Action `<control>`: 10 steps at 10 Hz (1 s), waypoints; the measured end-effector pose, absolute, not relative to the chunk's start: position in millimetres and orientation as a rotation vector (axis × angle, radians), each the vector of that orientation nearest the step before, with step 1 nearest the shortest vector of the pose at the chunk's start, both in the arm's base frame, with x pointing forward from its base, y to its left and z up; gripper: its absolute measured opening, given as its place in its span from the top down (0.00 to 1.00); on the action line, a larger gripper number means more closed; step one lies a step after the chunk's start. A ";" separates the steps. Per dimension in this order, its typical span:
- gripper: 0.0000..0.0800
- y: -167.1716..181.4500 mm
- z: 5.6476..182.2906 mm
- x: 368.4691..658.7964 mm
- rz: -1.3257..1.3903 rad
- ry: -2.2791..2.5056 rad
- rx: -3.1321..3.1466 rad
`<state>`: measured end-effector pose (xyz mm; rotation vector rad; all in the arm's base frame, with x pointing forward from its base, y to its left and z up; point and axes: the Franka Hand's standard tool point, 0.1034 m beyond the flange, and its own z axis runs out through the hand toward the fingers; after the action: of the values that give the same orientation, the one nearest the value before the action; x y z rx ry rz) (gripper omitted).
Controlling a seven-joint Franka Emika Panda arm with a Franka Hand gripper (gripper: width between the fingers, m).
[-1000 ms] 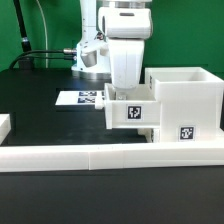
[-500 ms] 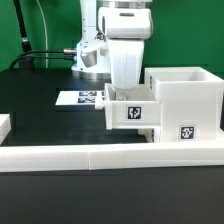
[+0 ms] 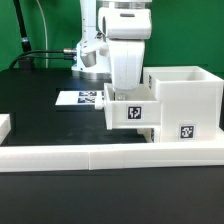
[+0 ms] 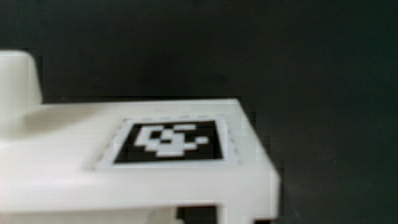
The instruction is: Assemble drawer
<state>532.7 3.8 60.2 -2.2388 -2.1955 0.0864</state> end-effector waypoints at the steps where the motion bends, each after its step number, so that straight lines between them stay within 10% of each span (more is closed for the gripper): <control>1: 0.95 3.7 60.2 532.7 0.086 -2.195 -2.239; 10: 0.94 -0.7 60.2 534.0 0.108 -2.271 -2.182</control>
Offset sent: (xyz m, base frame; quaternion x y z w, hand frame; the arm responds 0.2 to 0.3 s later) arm -0.0030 0.0092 -0.0009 0.0354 -0.0073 -0.0910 0.9952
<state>534.0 -0.7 60.2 -2.1815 -2.2712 0.1083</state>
